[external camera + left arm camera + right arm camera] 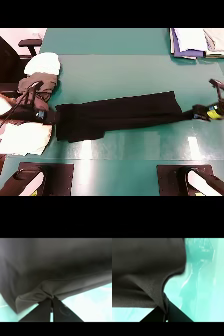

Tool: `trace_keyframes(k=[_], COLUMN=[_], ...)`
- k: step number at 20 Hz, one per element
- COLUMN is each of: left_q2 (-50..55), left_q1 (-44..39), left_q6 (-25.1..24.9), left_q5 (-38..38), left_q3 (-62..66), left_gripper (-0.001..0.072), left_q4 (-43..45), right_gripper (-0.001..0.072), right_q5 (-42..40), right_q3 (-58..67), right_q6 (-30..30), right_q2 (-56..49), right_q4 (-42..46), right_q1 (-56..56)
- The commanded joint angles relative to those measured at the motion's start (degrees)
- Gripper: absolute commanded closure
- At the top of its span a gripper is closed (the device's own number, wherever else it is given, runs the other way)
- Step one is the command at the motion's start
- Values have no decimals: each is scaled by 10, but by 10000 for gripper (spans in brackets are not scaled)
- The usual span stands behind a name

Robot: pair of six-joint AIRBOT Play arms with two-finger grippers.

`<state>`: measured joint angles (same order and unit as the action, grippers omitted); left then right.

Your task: Fold the shirts.

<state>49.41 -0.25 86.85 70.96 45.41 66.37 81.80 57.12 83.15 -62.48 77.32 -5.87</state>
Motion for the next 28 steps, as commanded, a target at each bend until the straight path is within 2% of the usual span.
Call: trace_keyframes(k=[1, 6, 7, 8, 9, 10, 11, 12, 13, 15, 16, 17, 19, 21, 26, 28], left_q2=[132, 226, 228, 228, 228, 228, 227, 226, 224, 224, 224, 224, 224, 225, 257, 289], left_q1=[1, 1, 1, 1, 1, 1, 1, 1, 0, 0, 0, -4, -27, -62, -146, -180], left_q6=[-19, -33, -33, -33, -31, -31, -31, -31, -31, -31, -32, -33, -31, -7, 48, 47], left_q5=[-88, -134, -136, -138, -139, -132, -119, -104, -93, -84, -83, -86, -101, -122, -182, -207], left_q3=[54, 103, 105, 109, 116, 128, 145, 161, 174, 188, 187, 187, 187, 187, 188, 188], left_gripper=[681, 678, 624, 295, 151, 215, 228, 228, 229, 230, 397, 685, 680, 681, 681, 681], left_q4=[7, 5, 5, 5, 5, 5, 5, 5, 2, -28, -49, -59, -62, -64, -80, -110], right_gripper=[695, 685, 506, 378, 376, 373, 356, 301, 298, 181, 178, 178, 179, 180, 194, 327], right_q5=[-28, -42, -42, -42, -37, -30, -21, -11, 3, 29, 40, 49, 54, 55, 67, 68], right_q3=[99, 202, 217, 230, 243, 253, 257, 257, 256, 256, 256, 256, 256, 256, 256, 256], right_q6=[3, -4, -10, -23, -43, -65, -79, -89, -97, -108, -108, -108, -109, -116, -137, -159], right_q2=[-122, -249, -267, -280, -290, -299, -300, -299, -300, -305, -313, -324, -351, -383, -455, -461], right_q4=[-14, -84, -93, -106, -127, -154, -169, -171, -174, -174, -174, -176, -179, -181, -253, -252], right_q1=[41, 42, 42, 39, 33, 26, 13, -2, -19, -62, -84, -103, -124, -125, -73, -49])
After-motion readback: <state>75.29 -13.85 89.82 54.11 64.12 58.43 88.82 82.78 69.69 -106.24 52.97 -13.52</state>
